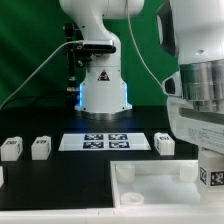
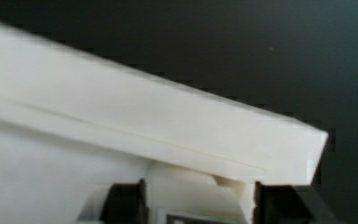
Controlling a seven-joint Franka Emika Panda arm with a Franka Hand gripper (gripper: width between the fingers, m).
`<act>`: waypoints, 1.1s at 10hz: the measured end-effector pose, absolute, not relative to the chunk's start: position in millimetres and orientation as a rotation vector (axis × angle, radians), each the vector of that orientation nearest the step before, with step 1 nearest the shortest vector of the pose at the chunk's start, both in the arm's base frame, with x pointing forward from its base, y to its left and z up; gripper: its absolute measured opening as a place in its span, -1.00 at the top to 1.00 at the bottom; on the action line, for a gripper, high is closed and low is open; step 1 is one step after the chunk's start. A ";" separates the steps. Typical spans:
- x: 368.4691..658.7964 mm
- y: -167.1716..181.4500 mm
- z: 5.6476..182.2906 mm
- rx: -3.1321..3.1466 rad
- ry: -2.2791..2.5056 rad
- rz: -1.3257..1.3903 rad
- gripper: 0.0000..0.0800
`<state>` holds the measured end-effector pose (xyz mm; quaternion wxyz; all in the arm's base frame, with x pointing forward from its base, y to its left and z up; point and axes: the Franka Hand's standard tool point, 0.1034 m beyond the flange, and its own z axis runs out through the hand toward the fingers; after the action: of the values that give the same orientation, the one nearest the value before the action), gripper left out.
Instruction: Assemble one leg
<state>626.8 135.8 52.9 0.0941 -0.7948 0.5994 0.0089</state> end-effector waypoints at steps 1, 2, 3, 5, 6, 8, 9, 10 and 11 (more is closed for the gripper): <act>629.1 136.5 52.9 -2.157 1.984 0.055 0.27; 630.3 136.3 53.0 -2.046 2.078 0.076 0.27; 630.4 136.9 53.1 -2.031 2.089 0.079 0.27; 629.9 137.1 52.8 -2.094 2.027 0.069 -0.22; 624.6 141.2 52.4 -2.192 1.941 0.081 -0.49; 622.6 137.2 53.2 -2.450 1.613 0.057 -0.58; 622.7 135.9 53.5 -2.555 1.438 0.034 -0.62; 623.1 134.1 53.4 -2.634 1.292 0.013 -0.62; 623.0 133.0 52.7 -2.707 1.142 -0.005 -0.62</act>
Offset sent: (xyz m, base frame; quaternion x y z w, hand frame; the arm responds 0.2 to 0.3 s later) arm 0.0000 0.0000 0.0000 0.0000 0.0000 0.0000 1.0000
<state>623.0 133.0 52.7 0.1014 -0.9166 0.3868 -0.0016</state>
